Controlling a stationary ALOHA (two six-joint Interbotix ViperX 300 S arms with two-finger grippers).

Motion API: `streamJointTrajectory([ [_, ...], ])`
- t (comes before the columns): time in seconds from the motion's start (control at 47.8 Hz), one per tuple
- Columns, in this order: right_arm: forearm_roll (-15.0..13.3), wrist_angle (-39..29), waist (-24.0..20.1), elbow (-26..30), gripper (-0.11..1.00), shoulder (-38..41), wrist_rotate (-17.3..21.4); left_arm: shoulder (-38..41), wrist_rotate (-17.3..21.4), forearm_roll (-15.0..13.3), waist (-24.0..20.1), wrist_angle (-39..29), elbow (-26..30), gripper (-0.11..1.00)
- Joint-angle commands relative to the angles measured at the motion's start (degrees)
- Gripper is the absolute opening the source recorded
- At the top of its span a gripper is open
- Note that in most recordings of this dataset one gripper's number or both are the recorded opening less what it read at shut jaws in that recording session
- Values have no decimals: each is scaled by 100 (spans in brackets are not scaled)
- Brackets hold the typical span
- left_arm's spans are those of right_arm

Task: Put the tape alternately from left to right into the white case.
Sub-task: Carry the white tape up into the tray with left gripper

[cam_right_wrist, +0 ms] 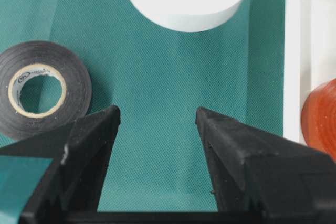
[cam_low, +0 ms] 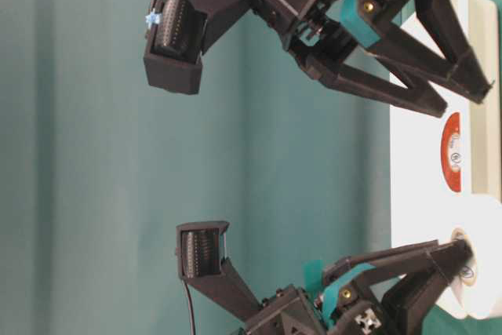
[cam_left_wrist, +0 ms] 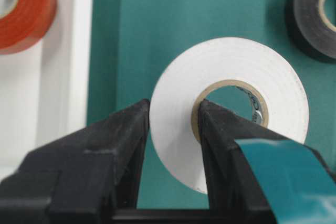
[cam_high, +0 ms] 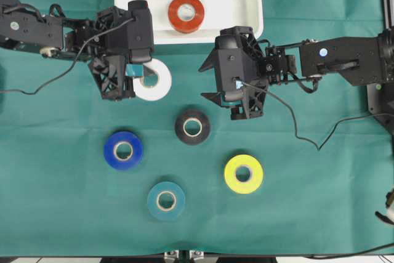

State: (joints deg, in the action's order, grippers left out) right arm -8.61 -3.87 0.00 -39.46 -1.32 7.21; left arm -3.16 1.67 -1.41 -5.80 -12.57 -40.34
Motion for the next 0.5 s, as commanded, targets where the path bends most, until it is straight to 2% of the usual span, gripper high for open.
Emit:
streamJointTrajectory([
  [0.0,0,44,-26,53,67,-167,9,-193,18,9,-141,18,149,-3],
  [0.23,0,26,-26,53,67,-167,9,-334,62,26,-712,18,185,-3],
  [0.481,0,53,-26,53,67,-167,9,-308,826,26,-1389,-97,237,-3],
])
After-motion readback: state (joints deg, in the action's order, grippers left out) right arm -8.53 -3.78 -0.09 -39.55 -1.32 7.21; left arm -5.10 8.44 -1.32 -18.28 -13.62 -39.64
